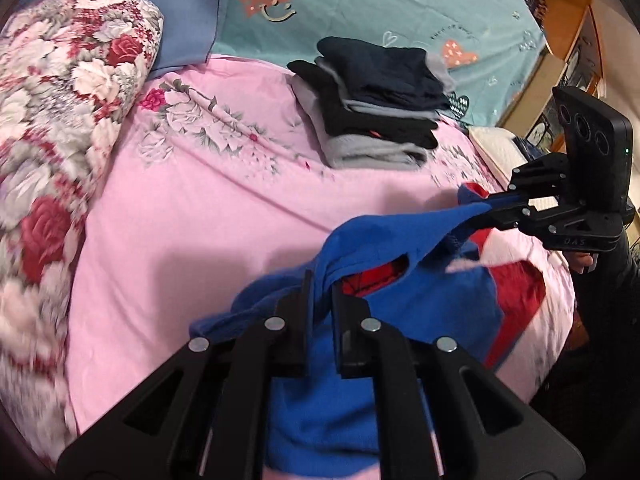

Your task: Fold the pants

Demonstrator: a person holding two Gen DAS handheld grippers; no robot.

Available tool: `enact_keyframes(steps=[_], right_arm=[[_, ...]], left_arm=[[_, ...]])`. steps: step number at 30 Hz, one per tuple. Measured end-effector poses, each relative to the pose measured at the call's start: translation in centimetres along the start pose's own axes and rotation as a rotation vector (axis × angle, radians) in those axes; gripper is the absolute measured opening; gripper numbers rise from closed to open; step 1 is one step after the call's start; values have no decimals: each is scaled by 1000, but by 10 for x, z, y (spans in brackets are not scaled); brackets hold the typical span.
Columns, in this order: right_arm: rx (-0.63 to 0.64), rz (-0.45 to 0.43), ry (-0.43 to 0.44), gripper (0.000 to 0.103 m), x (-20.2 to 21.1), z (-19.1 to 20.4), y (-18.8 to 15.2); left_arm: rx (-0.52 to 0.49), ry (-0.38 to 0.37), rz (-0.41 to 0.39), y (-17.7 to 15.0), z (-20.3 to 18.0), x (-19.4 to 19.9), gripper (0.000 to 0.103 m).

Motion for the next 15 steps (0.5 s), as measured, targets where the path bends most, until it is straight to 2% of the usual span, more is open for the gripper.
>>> enact_keyframes(steps=[4,7,10,12,15], right_arm=[[24,-1,30,7,12,62,-26],[21,3,67,7,8,101,-43],[49,14,53,7,-3,127,-57],[45,32,64,7,-14,140,-65],[27,63,56,7,-33,148,-77]], left_arm=[[-7,30,8,-52,-2,22,8],[19,44,22,-76,6,25,8],[55,40,32,-92,15,21,8],[77,51,46,-101,21,16,12],[142,17,49,-115,25,19,16]])
Point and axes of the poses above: each gripper's, at about its wrist camera, not at the fingertips, and x roughly against the way its jaws point, z to its left, y to its top, the point moved 10 cm from there along -x, roughly the way its jaws point, and after that the axes turned 12 degrees about x, right-handed, at the moved point
